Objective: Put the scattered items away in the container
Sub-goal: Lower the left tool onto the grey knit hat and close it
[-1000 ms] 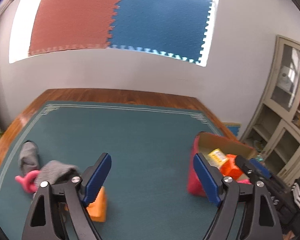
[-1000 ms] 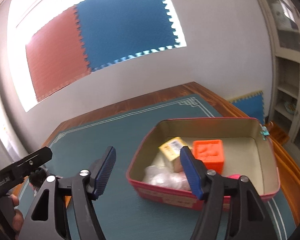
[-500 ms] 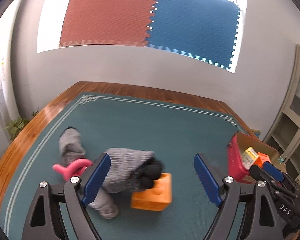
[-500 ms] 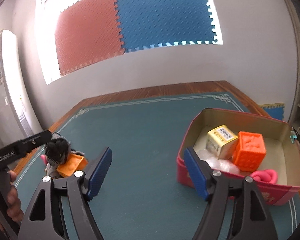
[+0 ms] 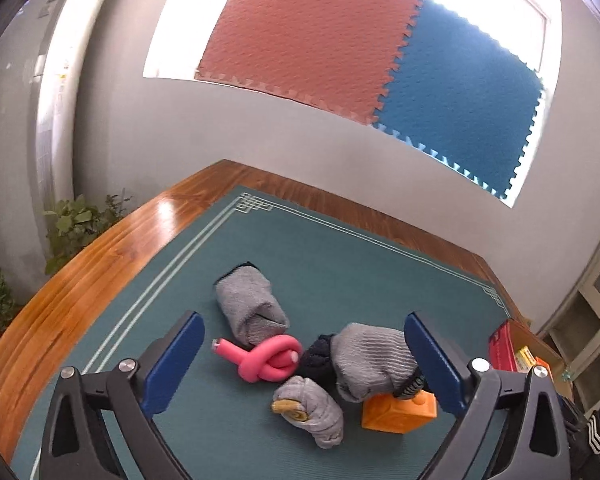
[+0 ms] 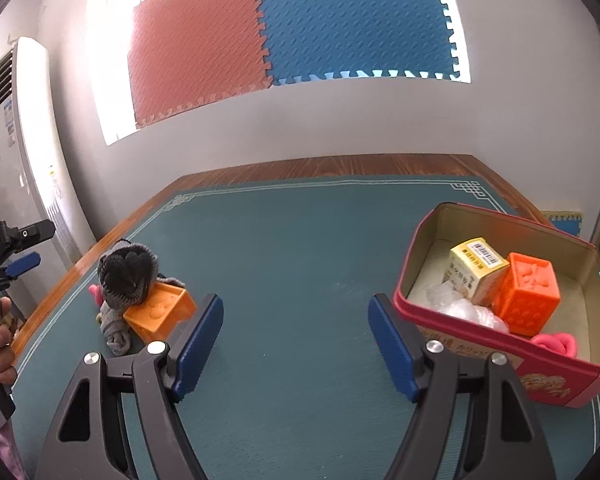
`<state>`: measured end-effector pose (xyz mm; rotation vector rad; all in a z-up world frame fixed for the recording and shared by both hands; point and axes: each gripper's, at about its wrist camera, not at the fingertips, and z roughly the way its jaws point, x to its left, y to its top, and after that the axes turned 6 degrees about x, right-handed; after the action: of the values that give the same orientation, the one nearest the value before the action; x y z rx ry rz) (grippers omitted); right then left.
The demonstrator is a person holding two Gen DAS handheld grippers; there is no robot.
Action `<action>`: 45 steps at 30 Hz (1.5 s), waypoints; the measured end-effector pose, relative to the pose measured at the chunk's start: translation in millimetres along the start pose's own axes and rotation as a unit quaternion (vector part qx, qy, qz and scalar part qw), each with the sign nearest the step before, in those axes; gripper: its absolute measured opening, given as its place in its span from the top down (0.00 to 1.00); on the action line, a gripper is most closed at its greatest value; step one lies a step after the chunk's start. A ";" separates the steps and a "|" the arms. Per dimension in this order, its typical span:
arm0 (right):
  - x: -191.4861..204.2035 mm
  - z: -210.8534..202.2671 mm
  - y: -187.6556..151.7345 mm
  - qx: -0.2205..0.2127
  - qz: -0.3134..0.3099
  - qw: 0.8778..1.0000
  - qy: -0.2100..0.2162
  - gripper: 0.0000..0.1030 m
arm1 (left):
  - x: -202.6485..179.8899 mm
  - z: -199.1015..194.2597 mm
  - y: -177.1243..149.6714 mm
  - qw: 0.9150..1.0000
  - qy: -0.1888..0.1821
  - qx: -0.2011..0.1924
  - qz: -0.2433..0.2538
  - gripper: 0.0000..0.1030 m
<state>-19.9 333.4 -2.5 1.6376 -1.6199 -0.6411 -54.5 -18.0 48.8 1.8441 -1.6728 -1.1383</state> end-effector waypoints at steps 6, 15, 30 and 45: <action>2.7 1.3 -1.3 0.004 -0.005 1.000 0.002 0.24 | -38.0 17.8 -10.8 0.998 0.002 0.021 0.064 0.01; 2.8 0.0 -1.5 0.006 -0.004 1.000 0.005 0.24 | -75.8 48.1 -18.1 0.990 0.012 0.052 0.133 0.01; 6.3 0.9 -2.0 0.011 0.000 1.000 0.005 0.24 | -87.5 74.9 -19.5 0.987 -0.007 0.072 0.143 0.13; 16.6 6.2 -8.1 0.019 -0.019 1.000 0.016 0.24 | -49.8 60.6 -6.9 0.994 -0.063 0.074 0.059 0.74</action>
<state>-18.4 315.5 -10.2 1.7006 -1.5902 -0.6034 -94.8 44.3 22.8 1.7629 -1.9579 -1.1297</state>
